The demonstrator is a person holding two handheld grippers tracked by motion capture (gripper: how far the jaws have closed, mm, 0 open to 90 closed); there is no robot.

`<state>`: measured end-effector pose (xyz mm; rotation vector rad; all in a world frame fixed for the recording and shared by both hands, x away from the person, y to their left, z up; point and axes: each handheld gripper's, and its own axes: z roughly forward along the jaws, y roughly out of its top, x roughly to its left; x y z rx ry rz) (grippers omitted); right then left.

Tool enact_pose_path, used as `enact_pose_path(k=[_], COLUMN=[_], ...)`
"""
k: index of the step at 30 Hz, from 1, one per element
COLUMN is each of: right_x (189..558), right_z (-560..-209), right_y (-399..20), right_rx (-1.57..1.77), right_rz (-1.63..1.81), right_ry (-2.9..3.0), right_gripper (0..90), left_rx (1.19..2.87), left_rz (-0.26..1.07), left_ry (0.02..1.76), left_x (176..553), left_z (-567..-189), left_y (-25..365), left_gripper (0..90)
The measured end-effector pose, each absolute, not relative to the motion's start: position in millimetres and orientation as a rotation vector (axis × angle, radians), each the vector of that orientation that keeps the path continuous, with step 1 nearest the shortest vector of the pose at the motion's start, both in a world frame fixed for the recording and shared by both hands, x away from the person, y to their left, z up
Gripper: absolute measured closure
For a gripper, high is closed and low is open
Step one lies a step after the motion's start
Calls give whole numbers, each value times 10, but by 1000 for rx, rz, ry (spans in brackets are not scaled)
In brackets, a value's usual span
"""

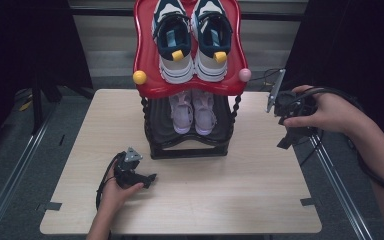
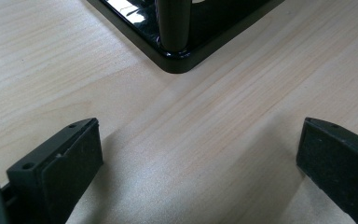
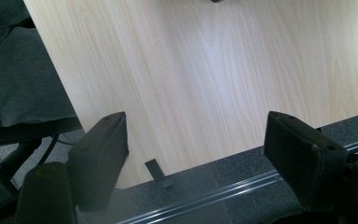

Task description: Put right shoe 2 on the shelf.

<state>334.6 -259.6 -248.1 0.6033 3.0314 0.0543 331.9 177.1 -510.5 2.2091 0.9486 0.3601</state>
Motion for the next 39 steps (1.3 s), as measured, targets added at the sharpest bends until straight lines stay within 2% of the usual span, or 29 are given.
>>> enact_pose_path(k=[39], right_x=[3293], right_z=[-3627], right_y=[-2684], right_rx=[624], right_rz=[55], right_ry=[3117], right_gripper=[210], left_rx=[2219], left_rz=[368], left_ry=[943], left_x=[3321], left_z=[-5104], left_y=[1774], left_gripper=[0])
